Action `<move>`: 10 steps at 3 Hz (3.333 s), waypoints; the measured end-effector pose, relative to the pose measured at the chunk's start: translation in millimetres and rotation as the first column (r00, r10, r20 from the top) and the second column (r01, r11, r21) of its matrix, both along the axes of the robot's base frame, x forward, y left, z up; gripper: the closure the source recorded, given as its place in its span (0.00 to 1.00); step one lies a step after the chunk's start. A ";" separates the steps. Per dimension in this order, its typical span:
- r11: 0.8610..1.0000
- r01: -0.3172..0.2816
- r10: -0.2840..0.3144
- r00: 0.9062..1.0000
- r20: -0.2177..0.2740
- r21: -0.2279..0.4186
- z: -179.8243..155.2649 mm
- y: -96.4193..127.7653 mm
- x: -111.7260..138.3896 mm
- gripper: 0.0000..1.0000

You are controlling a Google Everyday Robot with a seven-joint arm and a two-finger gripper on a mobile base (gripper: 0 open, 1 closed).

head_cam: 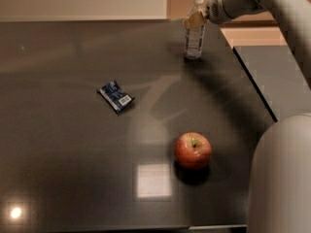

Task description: Knock blue plastic bottle over

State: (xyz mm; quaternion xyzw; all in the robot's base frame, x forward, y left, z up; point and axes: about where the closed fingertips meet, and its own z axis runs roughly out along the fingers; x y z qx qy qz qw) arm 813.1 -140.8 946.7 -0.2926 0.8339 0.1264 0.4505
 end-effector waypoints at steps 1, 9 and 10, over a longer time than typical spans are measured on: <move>0.999 -0.040 0.040 0.999 0.000 -0.015 11.2 1.4 -10.4 0.88; 0.610 -0.685 0.547 0.728 -0.414 -0.398 -1.2 81.8 -128.0 0.36; 0.616 -0.672 0.552 0.741 -0.383 -0.412 -2.1 86.9 -118.1 0.13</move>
Offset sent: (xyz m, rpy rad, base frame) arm -0.0561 -0.0043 0.0579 -0.1572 0.0811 0.2363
